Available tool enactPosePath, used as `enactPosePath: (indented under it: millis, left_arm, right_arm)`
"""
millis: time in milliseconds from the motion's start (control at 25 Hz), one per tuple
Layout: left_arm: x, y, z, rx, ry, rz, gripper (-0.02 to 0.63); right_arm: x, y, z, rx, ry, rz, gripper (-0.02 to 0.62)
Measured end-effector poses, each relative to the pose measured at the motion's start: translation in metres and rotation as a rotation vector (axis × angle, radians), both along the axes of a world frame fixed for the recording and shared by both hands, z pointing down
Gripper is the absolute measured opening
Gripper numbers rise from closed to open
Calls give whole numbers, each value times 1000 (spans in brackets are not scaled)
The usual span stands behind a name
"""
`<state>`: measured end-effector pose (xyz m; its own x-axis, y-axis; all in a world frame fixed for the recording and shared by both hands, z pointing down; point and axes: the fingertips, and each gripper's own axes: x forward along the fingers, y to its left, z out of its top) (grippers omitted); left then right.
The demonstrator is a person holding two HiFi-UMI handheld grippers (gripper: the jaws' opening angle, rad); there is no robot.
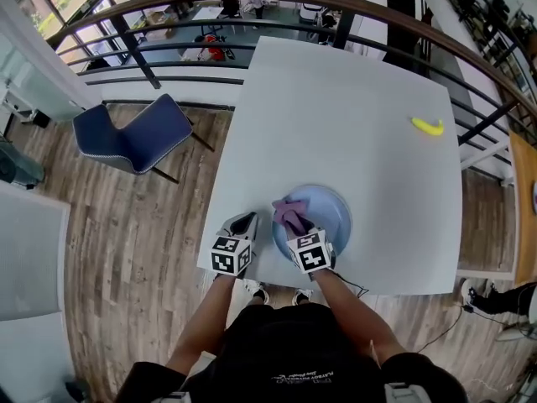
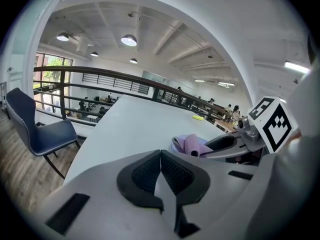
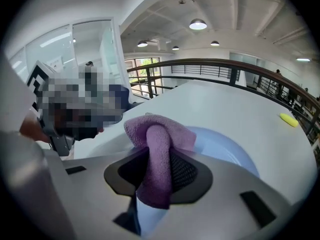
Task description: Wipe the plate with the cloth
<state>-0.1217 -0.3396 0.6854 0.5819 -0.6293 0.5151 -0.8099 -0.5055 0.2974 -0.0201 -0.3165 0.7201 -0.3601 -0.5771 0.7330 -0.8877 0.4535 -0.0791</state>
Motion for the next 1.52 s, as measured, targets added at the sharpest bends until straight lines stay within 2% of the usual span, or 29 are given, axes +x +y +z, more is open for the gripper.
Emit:
enactPosePath:
  millis: [240, 440, 560, 1120, 1520]
  left_arm:
    - [-8, 9, 4, -10, -1, -20, 12]
    - [-10, 12, 7, 4, -51, -4, 12]
    - [-12, 11, 8, 3, -50, -4, 12]
    - [27, 14, 14, 8, -60, 105, 12]
    - [48, 21, 15, -2, -50, 147, 12]
  right_arm:
    - [-21, 6, 15, -25, -9, -63, 115]
    - [-22, 2, 19, -47, -15, -66, 115]
    - [-18, -2, 18, -45, -18, -54, 115]
    - [41, 1, 24, -60, 19, 83, 115]
    - [86, 9, 27, -93, 55, 187, 115]
